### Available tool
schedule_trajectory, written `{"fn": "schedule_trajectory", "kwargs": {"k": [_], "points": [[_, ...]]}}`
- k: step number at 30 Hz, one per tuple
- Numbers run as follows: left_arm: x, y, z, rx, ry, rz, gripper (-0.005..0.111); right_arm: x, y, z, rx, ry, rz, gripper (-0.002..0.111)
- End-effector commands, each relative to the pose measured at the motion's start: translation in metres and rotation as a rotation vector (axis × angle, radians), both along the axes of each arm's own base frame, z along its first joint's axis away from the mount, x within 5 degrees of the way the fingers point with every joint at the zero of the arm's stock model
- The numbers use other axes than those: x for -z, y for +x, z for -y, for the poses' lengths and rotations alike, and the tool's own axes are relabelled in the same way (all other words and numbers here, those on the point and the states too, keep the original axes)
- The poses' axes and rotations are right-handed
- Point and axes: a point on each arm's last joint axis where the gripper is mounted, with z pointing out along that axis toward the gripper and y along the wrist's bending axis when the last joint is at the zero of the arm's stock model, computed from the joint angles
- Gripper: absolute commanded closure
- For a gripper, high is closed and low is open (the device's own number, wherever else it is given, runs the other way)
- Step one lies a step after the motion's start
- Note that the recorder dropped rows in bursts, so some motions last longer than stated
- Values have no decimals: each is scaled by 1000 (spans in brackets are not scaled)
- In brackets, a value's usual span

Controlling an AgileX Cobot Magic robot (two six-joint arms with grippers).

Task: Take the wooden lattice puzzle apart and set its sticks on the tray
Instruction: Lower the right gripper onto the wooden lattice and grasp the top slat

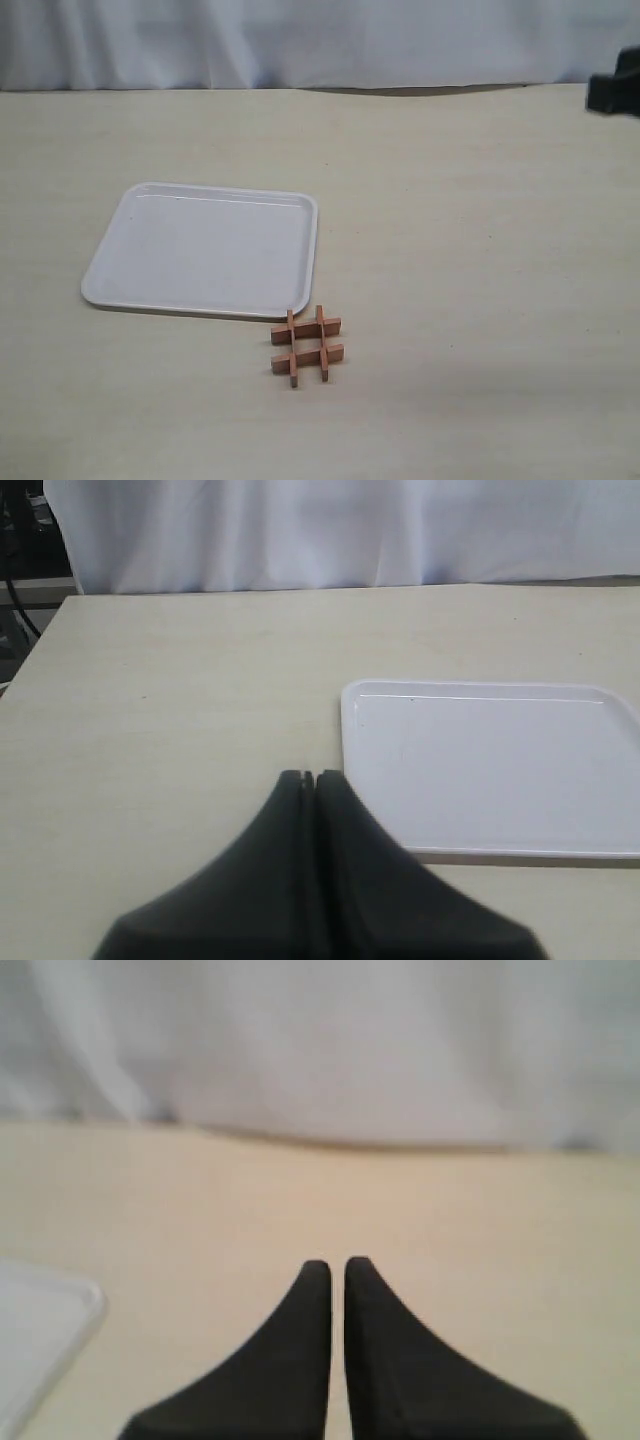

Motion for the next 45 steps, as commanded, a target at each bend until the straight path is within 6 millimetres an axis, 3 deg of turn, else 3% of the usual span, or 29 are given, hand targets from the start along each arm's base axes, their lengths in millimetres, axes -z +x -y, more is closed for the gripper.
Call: {"fn": "schedule_trajectory", "kwargs": {"k": [1,4,6,11,19,24,29,45], "points": [[-1,0,1,10,0,17,107,52,29,10,40,-19,-385,104],[-1,0,1,10,0,17,107,83,43,5,9,0,-540,104],[-1,0,1,10,0,17,107,93,49,-7,-44,-18,-606,104],[-1,0,1,10,0,17,107,108,60,-63,-227,-99,-751,104],[-1,0,1,10,0,17,107,148,48,-153,-448,-131,-836,103],[-1,0,1,10,0,17,107,172,44,-186,-512,-131,-830,84],[-1,0,1,10,0,17,107,185,46,-195,-520,-94,-827,59],[-1,0,1,10,0,17,107,203,59,-205,-494,3,-734,67]]}}
